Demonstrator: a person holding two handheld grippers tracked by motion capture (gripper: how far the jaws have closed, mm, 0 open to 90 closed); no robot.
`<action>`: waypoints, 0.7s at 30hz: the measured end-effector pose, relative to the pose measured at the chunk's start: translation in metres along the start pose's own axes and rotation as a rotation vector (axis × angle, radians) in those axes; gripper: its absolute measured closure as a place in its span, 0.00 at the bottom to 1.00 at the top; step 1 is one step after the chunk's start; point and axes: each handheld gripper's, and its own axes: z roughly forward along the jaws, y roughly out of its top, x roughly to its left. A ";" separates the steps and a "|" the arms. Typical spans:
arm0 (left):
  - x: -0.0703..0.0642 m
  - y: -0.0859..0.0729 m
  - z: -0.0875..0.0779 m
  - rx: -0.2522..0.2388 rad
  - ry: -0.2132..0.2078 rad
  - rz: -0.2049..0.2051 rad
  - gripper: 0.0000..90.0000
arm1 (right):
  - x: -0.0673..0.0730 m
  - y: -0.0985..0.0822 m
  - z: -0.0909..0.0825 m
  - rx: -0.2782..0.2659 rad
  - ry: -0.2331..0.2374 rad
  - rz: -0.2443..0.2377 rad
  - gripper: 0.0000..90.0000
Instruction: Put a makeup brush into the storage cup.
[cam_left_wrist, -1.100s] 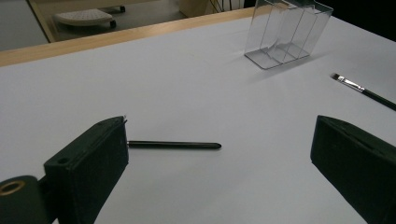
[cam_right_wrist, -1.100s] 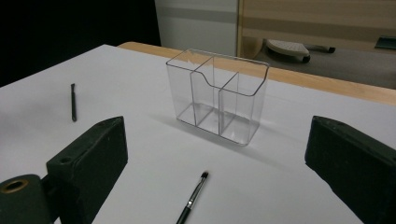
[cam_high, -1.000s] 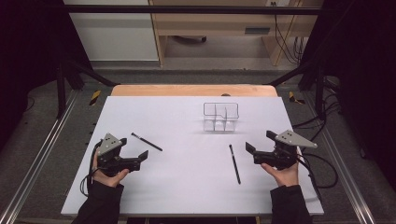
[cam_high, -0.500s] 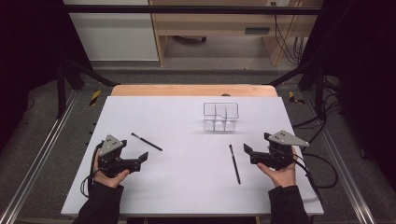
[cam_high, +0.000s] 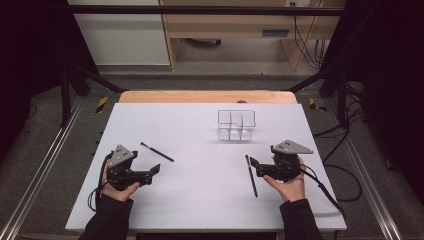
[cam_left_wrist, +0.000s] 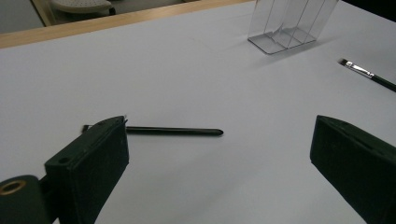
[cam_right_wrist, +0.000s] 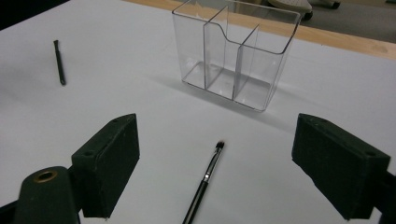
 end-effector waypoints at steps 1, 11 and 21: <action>0.000 0.000 0.000 0.004 0.001 0.004 0.04 | 0.000 0.000 0.001 0.009 -0.002 0.003 0.18; -0.002 0.000 0.001 0.014 -0.001 0.013 0.04 | 0.006 -0.009 0.023 0.130 -0.021 -0.006 0.21; -0.003 -0.001 0.004 0.031 -0.005 0.023 0.04 | 0.012 -0.020 0.044 0.244 -0.035 -0.028 0.26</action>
